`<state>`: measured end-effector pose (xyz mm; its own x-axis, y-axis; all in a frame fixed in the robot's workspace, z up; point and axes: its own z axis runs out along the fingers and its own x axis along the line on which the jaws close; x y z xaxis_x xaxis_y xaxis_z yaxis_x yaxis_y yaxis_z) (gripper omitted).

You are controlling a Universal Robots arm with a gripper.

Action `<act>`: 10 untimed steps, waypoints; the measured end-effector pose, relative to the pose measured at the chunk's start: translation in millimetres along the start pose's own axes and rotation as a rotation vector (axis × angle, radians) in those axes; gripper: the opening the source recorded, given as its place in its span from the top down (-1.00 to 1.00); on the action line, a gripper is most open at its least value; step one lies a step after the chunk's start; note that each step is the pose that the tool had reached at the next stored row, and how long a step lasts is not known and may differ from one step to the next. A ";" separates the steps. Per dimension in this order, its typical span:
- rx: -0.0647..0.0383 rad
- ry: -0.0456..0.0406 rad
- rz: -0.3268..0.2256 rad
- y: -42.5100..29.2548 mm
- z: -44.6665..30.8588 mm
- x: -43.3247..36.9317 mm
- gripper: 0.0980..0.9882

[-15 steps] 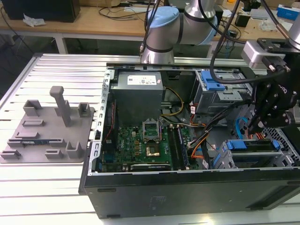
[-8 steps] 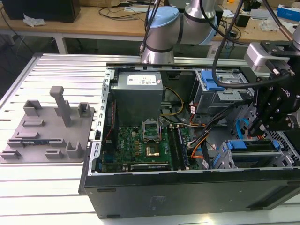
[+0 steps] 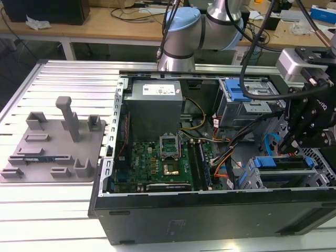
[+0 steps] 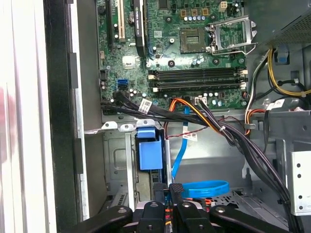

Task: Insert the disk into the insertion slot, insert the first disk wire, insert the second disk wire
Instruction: 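Insert the second disk wire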

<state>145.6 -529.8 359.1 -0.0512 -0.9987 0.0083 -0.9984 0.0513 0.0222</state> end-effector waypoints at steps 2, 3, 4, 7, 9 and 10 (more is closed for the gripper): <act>0.000 -0.0061 0.000 -0.3 0.2 0.9 0.86; -0.001 -0.0098 0.000 -0.4 0.4 1.4 0.86; -0.001 -0.0141 0.000 -0.7 0.7 2.3 0.86; -0.001 -0.0208 -0.001 -1.7 1.4 4.4 0.86; -0.001 -0.0248 -0.001 -2.3 1.9 5.9 0.86; -0.001 -0.0263 -0.001 -2.5 2.1 6.4 0.86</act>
<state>147.7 -536.3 357.0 -0.0513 -0.9985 -0.0179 -0.9984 0.0508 0.0235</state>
